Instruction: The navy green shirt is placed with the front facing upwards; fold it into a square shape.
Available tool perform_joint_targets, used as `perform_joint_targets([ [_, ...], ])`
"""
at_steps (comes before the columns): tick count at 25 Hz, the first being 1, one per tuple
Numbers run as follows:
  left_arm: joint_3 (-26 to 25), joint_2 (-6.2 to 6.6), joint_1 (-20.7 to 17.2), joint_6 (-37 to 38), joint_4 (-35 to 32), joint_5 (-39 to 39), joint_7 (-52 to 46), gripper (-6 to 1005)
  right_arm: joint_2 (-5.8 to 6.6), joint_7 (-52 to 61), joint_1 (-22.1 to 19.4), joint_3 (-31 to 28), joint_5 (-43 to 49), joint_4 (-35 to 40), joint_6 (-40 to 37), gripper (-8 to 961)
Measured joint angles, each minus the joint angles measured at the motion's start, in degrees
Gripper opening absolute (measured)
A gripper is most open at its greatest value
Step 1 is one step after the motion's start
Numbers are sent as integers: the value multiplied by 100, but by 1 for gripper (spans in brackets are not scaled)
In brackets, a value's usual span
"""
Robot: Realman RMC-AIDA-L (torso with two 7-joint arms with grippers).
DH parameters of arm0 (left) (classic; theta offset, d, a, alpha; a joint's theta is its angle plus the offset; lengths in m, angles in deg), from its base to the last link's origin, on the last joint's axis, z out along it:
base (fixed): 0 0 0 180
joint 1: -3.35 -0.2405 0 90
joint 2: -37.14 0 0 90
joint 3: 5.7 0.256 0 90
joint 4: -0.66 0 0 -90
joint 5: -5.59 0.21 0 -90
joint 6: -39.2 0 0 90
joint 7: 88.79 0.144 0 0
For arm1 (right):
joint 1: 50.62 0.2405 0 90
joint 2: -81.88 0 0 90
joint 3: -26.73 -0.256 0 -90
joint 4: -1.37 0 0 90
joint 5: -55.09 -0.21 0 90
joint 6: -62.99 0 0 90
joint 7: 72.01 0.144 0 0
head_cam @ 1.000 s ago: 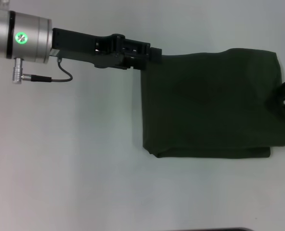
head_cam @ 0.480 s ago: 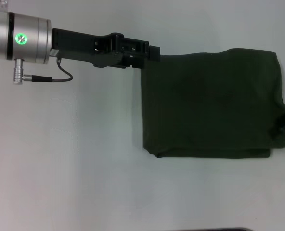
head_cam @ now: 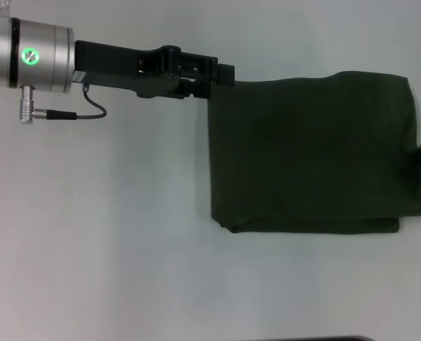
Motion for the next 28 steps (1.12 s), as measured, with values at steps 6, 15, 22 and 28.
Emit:
perform_joint_targets([
  [6,-8,1,-6,1,-5,0,-8,647,125,169,90,-177,-363,322,160,824],
  [15,-67,-8,36,-30,2,6,-17,648,-82,359,143,-185,-393,304,1221,824],
  [22,-74,-59,15,-90,-11,7,-17,649,-418,320,210,-147,-481,249,1772,823],
  [28,-78,-61,-3,-107,-21,7,-17,648,-604,308,146,-127,-531,106,2194,823],
])
